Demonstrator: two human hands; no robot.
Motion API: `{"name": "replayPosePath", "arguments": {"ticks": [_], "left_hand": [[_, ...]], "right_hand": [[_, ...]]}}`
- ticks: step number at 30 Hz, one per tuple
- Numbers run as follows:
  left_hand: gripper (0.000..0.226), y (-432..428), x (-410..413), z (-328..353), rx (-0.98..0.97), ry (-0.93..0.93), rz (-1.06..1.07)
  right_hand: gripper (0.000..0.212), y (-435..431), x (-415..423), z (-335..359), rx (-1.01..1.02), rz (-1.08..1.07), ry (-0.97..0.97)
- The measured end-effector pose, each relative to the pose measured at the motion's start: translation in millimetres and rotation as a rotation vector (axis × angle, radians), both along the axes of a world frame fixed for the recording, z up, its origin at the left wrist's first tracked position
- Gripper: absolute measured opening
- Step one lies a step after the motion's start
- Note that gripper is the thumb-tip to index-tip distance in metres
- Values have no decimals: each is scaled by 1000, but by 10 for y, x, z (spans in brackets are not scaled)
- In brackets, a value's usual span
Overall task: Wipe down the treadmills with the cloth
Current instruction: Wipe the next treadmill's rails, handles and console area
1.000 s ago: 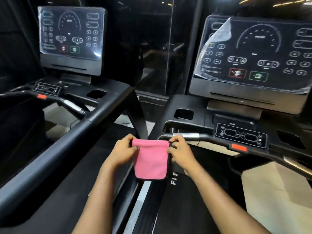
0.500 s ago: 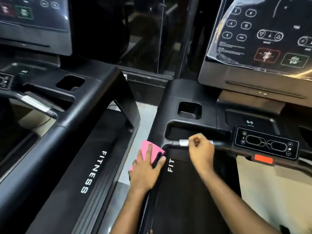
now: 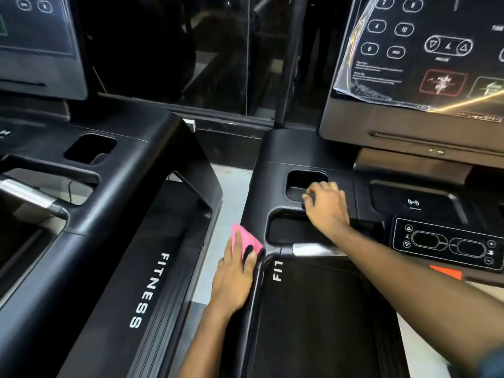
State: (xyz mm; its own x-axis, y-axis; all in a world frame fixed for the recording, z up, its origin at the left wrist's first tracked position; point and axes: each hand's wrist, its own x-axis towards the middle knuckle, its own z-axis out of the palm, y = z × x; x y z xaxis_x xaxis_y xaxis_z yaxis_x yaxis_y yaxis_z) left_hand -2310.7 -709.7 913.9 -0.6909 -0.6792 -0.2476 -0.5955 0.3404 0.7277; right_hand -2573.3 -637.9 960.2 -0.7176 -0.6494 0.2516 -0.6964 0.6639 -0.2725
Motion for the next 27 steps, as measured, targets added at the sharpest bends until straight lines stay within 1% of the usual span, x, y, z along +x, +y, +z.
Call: {"name": "replayPosePath", "arguments": {"ticks": [3, 5, 6, 8, 12, 15, 17, 21, 24, 27], "left_hand": [[66, 81, 205, -71, -3, -8, -29], [68, 36, 138, -71, 3, -15, -42], [70, -7, 66, -54, 13, -7, -40], [71, -165, -123, -71, 73, 20, -16], [72, -654, -674, -98, 236, 79, 37], [70, -802, -892, -90, 292, 126, 45], [66, -749, -745, -166, 334, 171, 53], [53, -364, 0, -244, 490, 324, 53], [57, -276, 256, -304, 622, 371, 60], [72, -536, -36, -399, 812, 337, 85]], "right_hand": [[30, -236, -173, -55, 69, 54, 33], [42, -376, -222, -103, 109, 55, 21], [45, -430, -233, -122, 124, 45, 14], [45, -502, -236, -168, 143, -2, 15], [44, -526, -249, -219, 170, -28, 101], [46, -535, -251, -234, 194, -46, 123], [48, -541, -256, -239, 208, -49, 130], [51, -551, -246, -235, 205, -74, 122], [53, -562, -231, -235, 226, -92, 134], [56, -577, -228, -241, 256, -95, 148]]}}
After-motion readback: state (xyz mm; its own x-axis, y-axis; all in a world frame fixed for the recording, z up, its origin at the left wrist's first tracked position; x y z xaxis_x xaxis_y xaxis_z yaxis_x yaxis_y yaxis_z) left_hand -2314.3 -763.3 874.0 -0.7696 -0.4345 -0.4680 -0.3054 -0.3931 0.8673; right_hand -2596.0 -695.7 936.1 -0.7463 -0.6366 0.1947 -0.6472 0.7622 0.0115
